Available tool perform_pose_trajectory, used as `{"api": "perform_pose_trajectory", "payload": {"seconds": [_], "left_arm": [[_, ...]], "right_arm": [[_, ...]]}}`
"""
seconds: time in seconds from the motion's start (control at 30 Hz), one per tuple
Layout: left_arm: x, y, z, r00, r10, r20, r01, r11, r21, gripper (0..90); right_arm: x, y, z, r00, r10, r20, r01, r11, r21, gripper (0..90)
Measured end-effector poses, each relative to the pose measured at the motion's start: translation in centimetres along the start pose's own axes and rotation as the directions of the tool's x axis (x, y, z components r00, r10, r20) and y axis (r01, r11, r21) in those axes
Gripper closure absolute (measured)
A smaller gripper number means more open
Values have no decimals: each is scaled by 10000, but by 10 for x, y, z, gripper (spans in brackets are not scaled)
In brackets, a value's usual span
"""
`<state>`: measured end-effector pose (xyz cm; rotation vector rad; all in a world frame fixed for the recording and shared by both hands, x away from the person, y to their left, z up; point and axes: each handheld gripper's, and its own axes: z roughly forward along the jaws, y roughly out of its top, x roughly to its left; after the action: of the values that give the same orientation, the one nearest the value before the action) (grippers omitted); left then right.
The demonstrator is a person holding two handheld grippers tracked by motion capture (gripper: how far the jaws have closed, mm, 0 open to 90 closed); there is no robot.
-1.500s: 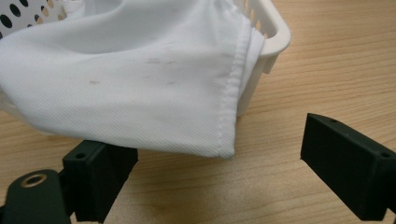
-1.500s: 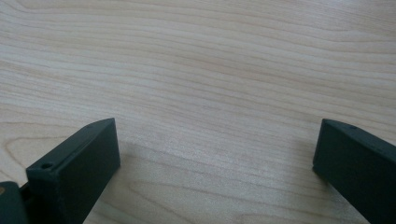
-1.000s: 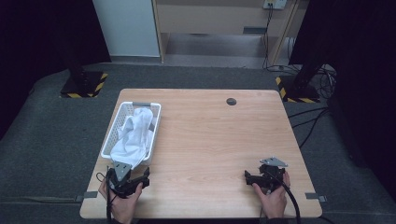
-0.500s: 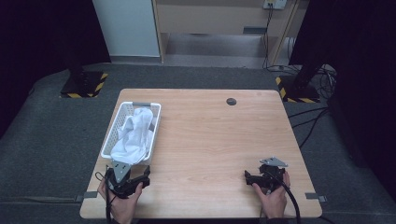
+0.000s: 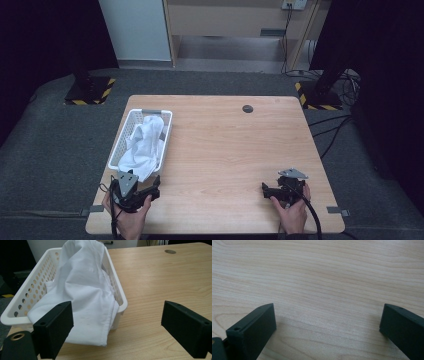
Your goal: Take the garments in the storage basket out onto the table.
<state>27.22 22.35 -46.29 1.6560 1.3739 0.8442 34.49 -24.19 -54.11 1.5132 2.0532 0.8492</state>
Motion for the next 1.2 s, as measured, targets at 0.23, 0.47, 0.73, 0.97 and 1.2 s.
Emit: {"api": "perform_pose_trajectory", "payload": {"seconds": [0.23,0.47,0.73,0.97,1.2], "left_arm": [[0,3,-2,10000,24,-4,-24,10000,-49,94],[2,11,-5,10000,20,-20,-21,9998,-212,94],[4,23,-5,9999,80,-64,-83,9990,-446,93],[5,28,-6,10000,56,-48,-58,9983,-577,93],[5,35,-5,10000,14,30,-12,9976,-697,94]], "right_arm": [[0,0,0,10000,-1,1,1,10000,1,6],[0,0,0,10000,-12,-3,12,10000,-9,6],[0,0,0,10000,-14,-4,14,10000,-9,6],[0,0,0,10000,-4,1,4,10000,-1,6],[0,0,0,10000,-3,0,3,10000,-2,7]]}}
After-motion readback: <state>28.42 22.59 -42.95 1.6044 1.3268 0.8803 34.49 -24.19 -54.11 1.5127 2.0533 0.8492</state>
